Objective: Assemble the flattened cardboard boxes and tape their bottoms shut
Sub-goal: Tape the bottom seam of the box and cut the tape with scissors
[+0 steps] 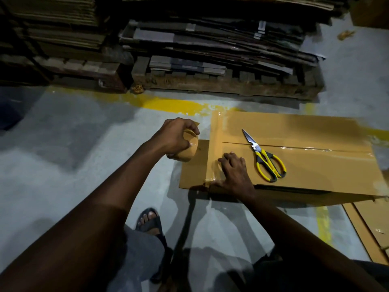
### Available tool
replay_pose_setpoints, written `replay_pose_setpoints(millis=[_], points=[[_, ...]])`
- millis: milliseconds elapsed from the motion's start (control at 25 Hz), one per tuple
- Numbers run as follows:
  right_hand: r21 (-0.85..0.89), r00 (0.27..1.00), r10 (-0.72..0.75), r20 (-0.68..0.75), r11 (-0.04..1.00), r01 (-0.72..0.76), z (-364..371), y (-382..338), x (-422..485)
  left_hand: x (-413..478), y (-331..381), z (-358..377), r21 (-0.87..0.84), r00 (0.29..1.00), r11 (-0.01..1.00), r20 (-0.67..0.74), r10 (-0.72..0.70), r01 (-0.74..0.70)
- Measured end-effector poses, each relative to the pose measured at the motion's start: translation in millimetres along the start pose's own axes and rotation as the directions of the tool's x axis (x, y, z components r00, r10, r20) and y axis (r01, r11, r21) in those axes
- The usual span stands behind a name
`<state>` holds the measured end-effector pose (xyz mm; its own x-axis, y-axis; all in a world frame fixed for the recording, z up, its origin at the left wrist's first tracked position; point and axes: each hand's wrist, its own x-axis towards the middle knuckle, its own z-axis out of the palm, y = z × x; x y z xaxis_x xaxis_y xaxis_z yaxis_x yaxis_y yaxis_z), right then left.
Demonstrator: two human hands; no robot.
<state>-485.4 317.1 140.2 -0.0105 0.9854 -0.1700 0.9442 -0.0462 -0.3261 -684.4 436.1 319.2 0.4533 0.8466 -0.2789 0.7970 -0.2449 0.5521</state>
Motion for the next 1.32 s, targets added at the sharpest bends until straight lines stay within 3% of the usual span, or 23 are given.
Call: replay_pose_setpoints(millis=[320, 480, 600, 680, 760, 840, 920, 1080, 1160, 1200, 1280, 1320], points=[[-0.165, 0.990, -0.133, 0.040, 0.977, 0.138, 4.9, -0.7, -6.8, -4.3, 1.2, -17.2, -0.084, 0.999, 0.996, -0.030, -0.018, 0.015], [-0.377, 0.919, -0.348, 0.183, 0.839, 0.393, 1.7, -9.0, -4.9, -5.1, 1.8, -20.8, -0.121, 1.000, 0.993, -0.018, -0.010, 0.008], [-0.439, 0.886, -0.356, 0.297, 0.773, 0.457, 7.1, -19.2, 6.5, -3.8, 5.1, -22.2, -0.142, 1.000, 0.990, -0.027, 0.010, -0.014], [-0.406, 0.875, -0.393, 0.283, 0.777, 0.481, 2.4, -22.2, 17.6, -0.4, 6.0, -21.4, -0.141, 0.999, 0.990, -0.043, 0.018, -0.024], [-0.385, 0.909, -0.404, 0.104, 0.826, 0.411, -8.2, -16.0, 28.1, 6.0, 4.8, -18.2, -0.131, 0.997, 0.991, -0.070, 0.012, -0.021], [-0.418, 0.946, -0.324, -0.025, 0.863, 0.285, -19.6, -7.2, 39.7, 12.5, 5.3, -14.1, -0.110, 0.996, 0.994, -0.092, 0.002, -0.012], [-0.475, 0.957, -0.290, 0.015, 0.840, 0.262, -22.9, -1.0, 58.3, 20.7, 5.2, -11.3, -0.117, 0.993, 0.993, -0.114, -0.011, -0.002], [-0.527, 0.924, -0.301, 0.234, 0.759, 0.381, -24.0, -10.0, 110.4, 36.3, -1.2, -9.6, -0.129, 0.987, 0.992, -0.158, -0.018, -0.003], [-0.447, 0.927, -0.323, 0.190, 0.812, 0.375, -28.7, -9.9, 133.9, 40.9, -3.8, -7.6, -0.135, 0.987, 0.991, -0.157, -0.034, 0.013], [-0.381, 0.948, -0.309, 0.074, 0.870, 0.313, -30.5, -6.6, 143.2, 41.5, -4.1, -7.1, -0.140, 0.987, 0.990, -0.154, -0.043, 0.021], [-0.283, 0.977, -0.146, -0.155, 0.954, 0.098, -34.2, 4.6, 160.2, 44.2, -6.1, -7.2, -0.139, 0.987, 0.990, -0.154, -0.043, 0.021], [-0.280, 0.991, -0.022, -0.132, 0.960, -0.015, -35.5, 8.6, 166.1, 45.6, -6.3, -7.6, -0.134, 0.987, 0.991, -0.154, -0.040, 0.019]])
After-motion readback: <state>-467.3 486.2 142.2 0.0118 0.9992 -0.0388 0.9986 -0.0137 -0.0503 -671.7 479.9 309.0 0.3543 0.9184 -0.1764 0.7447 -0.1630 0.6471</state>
